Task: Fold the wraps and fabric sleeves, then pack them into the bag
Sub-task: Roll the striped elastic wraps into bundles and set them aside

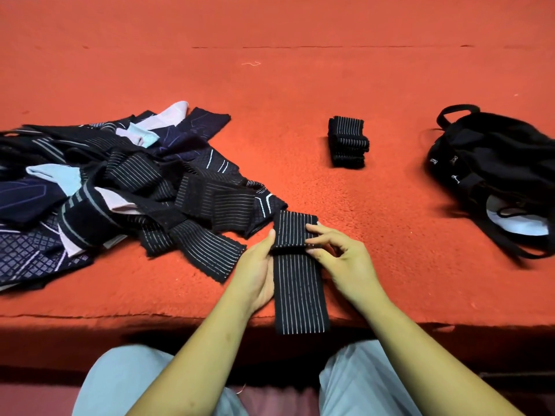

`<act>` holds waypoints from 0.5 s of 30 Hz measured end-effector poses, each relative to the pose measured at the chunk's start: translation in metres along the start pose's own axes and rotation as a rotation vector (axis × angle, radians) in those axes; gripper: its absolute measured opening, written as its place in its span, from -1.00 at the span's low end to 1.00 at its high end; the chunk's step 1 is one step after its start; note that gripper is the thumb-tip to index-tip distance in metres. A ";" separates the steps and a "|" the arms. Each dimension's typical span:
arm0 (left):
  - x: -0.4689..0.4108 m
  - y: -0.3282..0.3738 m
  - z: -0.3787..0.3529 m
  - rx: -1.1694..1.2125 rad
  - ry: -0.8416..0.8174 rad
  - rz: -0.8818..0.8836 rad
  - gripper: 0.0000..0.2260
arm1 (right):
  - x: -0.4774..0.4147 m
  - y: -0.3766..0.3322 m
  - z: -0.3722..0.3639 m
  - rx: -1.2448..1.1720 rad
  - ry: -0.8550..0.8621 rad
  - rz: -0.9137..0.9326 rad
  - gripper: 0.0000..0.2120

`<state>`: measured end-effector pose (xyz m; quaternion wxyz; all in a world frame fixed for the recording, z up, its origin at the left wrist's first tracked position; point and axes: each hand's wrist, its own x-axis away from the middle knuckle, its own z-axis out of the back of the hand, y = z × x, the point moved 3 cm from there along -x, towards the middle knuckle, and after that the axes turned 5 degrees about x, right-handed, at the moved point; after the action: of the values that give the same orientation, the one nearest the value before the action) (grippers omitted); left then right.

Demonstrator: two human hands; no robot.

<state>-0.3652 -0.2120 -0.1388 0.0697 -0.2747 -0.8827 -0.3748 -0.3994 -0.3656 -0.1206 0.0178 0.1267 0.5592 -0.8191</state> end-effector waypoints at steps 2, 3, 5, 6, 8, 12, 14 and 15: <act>0.002 0.000 -0.001 -0.024 -0.048 -0.008 -0.64 | -0.001 0.001 0.001 0.093 -0.058 -0.002 -0.72; 0.002 0.000 -0.001 -0.060 -0.076 -0.024 -0.67 | 0.000 0.001 0.003 0.127 -0.094 -0.003 -0.72; 0.003 -0.001 -0.001 -0.126 -0.126 -0.050 -0.71 | 0.000 -0.003 0.007 0.156 -0.153 -0.007 -0.78; 0.003 -0.001 -0.001 -0.138 -0.140 -0.055 -0.72 | 0.000 -0.006 0.010 0.142 -0.155 -0.013 -0.83; 0.003 -0.001 0.000 -0.132 -0.171 -0.071 -0.71 | -0.005 -0.007 0.015 0.069 -0.044 -0.073 -0.89; 0.007 -0.002 -0.002 -0.156 -0.246 -0.078 -0.68 | -0.020 0.006 0.014 -0.131 0.151 -0.431 -0.56; 0.011 -0.003 -0.004 -0.190 -0.276 -0.064 -0.69 | -0.025 0.005 0.008 -0.369 0.089 -0.552 -0.60; 0.012 -0.003 -0.004 -0.208 -0.286 -0.061 -0.70 | -0.027 0.001 0.007 -0.422 0.073 -0.559 -0.65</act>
<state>-0.3771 -0.2116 -0.1342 -0.0967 -0.3042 -0.8479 -0.4233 -0.3740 -0.3755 -0.1127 -0.2015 -0.0086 0.7293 -0.6538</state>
